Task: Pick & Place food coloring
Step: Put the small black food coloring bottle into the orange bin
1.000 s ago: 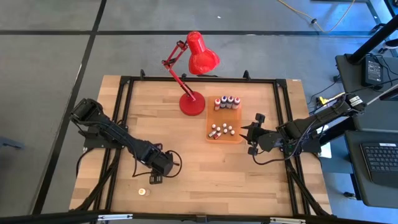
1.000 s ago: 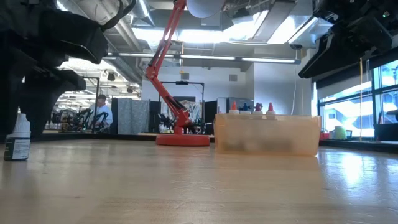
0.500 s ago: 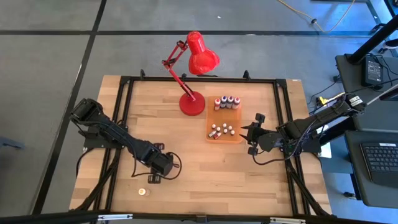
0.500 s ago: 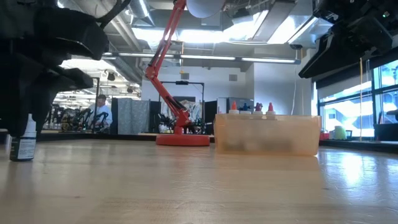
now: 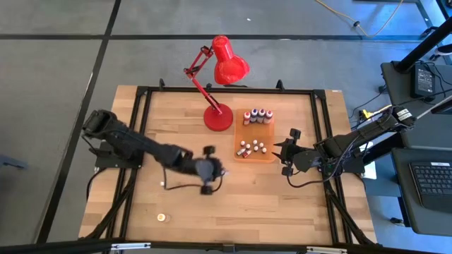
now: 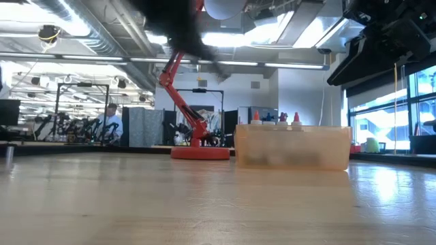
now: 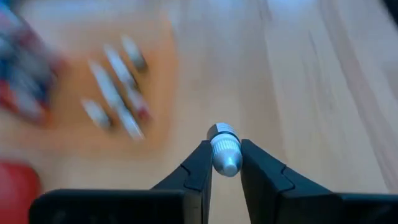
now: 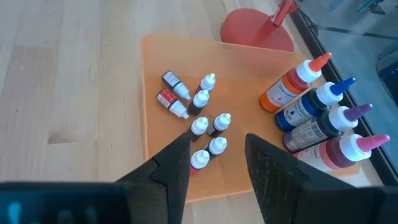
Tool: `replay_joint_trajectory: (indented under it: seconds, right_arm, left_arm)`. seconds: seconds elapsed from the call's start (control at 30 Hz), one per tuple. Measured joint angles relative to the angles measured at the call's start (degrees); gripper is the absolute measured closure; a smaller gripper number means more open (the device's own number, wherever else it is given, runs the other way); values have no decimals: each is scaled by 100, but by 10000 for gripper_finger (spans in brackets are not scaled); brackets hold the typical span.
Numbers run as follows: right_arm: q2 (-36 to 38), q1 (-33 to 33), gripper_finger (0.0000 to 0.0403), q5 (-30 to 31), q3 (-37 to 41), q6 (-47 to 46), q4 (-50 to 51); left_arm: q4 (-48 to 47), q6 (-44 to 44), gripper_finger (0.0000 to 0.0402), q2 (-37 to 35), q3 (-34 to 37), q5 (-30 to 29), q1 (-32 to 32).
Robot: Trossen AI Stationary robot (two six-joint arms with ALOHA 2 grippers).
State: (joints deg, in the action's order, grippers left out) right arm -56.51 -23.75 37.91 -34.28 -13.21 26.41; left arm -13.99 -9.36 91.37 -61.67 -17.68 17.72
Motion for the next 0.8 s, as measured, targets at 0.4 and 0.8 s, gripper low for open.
replay_joint_trajectory:
  seconds: [0.4,0.8]
  right_arm:
    - [4,0,248,-2,0,4,1]
    - [4,2,248,-2,0,9,49]
  left_arm:
    - [977,1782,341,252,-1009,1041,-1677]
    - [1378,825,329,1326,-1055,1592,-2608]
